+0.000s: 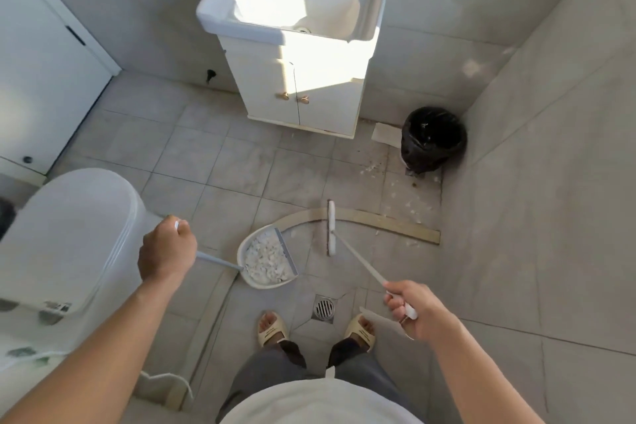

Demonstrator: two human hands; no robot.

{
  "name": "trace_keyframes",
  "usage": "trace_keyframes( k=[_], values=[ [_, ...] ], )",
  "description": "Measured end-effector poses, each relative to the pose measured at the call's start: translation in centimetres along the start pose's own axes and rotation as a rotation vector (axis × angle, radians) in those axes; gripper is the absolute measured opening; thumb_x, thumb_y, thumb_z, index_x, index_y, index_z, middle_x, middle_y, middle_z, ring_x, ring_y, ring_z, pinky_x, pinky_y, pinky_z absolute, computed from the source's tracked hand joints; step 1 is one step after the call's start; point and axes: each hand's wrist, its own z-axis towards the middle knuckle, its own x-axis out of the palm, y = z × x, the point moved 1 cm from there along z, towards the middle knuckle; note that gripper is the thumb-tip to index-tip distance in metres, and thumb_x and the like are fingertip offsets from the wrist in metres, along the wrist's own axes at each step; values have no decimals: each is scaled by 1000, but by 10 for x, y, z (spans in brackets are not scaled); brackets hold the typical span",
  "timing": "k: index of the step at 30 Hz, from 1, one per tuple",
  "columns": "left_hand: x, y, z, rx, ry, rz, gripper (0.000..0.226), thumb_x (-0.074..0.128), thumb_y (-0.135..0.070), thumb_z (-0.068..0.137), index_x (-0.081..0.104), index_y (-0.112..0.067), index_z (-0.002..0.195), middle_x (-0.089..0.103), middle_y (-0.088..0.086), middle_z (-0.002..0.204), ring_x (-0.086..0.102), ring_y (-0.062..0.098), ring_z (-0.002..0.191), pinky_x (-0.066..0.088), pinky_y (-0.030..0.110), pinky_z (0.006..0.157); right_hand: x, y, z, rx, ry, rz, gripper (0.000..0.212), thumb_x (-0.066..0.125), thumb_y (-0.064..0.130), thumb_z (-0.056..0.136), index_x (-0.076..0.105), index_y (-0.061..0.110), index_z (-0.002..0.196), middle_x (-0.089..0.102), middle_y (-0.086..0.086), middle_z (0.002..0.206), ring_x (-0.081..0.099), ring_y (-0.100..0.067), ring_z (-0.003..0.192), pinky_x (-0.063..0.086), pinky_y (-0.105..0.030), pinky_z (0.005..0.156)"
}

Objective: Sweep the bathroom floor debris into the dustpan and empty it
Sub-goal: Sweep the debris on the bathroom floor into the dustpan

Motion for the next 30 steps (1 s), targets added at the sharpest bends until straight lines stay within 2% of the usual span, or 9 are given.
trace_keyframes(
  k=[2, 6, 11, 15, 18, 22, 28, 30],
  values=[
    [-7, 12, 4, -15, -8, -4, 22, 37, -18, 94, 53, -9, 81, 60, 28, 95, 44, 37, 78, 40, 40, 70, 28, 1, 6, 5, 36, -55, 10, 53, 1, 96, 54, -9, 100, 47, -11, 64, 37, -7, 30, 32, -14, 29],
    [-22, 41, 7, -73, -37, 20, 23, 39, -21, 91, 58, -8, 89, 61, 29, 98, 54, 46, 88, 50, 48, 79, 81, -2, 21, 22, 99, -146, 12, 51, 0, 96, 53, -10, 103, 50, -12, 66, 41, -8, 32, 35, -16, 31],
    [-35, 68, 6, -114, -75, 34, 23, 39, -18, 92, 58, -6, 87, 60, 30, 96, 53, 46, 87, 48, 49, 75, 121, -9, 35, 36, 122, -290, 11, 51, 0, 95, 55, -9, 100, 51, -13, 66, 43, -9, 35, 37, -17, 32],
    [-39, 83, 1, -117, -85, 32, 20, 40, -19, 92, 51, -11, 79, 56, 21, 85, 51, 42, 80, 47, 46, 71, 135, -18, 46, 75, 130, -330, 9, 50, 2, 96, 54, -6, 99, 51, -12, 65, 43, -9, 35, 35, -17, 32],
    [-39, 87, -3, -86, -98, 27, 23, 40, -17, 92, 44, -15, 70, 53, 18, 79, 50, 40, 76, 40, 42, 65, 128, -24, 64, 149, 172, -215, 10, 44, 4, 98, 49, -4, 100, 45, -9, 64, 38, -7, 31, 32, -15, 29],
    [-35, 87, -5, -71, -85, 36, 24, 38, -21, 92, 43, -16, 69, 56, 19, 79, 53, 41, 76, 41, 42, 65, 94, -29, 86, 256, 244, 103, 10, 37, 7, 102, 44, 3, 96, 35, -4, 66, 33, -5, 26, 27, -13, 24],
    [-26, 67, -8, -20, -58, 66, 24, 38, -21, 92, 42, -13, 70, 55, 22, 81, 51, 43, 77, 43, 44, 66, 23, -32, 96, 302, 208, 558, 18, 36, 10, 103, 42, 6, 87, 32, 0, 70, 32, -5, 23, 23, -12, 23],
    [-23, 59, -9, -1, -41, 65, 25, 38, -22, 93, 43, -13, 70, 55, 21, 81, 50, 42, 76, 43, 45, 66, -1, -34, 95, 311, 199, 651, 19, 37, 12, 102, 43, 7, 85, 36, -2, 66, 33, -6, 23, 25, -12, 23]
  ],
)
